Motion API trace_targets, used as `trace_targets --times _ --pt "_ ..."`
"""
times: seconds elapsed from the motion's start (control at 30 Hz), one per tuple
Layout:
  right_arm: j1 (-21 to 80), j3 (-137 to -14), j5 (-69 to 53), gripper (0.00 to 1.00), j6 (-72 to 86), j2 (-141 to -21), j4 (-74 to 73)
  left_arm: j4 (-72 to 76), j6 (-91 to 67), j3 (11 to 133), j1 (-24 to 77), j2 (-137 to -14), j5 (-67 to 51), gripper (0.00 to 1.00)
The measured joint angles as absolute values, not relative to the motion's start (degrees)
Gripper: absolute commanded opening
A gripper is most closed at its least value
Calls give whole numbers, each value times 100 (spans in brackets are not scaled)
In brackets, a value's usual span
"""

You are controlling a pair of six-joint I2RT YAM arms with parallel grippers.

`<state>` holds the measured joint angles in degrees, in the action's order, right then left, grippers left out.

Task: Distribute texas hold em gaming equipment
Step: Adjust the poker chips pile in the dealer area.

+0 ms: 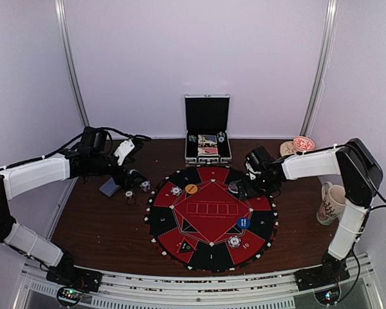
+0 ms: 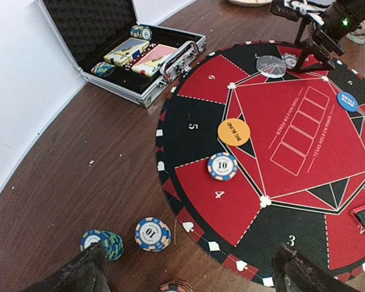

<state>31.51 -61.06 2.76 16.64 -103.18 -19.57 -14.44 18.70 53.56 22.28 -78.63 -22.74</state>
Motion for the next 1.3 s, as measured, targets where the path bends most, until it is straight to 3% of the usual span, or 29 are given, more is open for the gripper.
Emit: trace_targets --times 0.97,1.3 --pt "3148 -6003 429 85 1691 -10471 -1684 -1334 1835 5317 2228 -7878 -2296 98" --pt "3148 -6051 451 73 1712 -10523 -1621 -1332 1835 5312 2228 -7878 -2296 98"
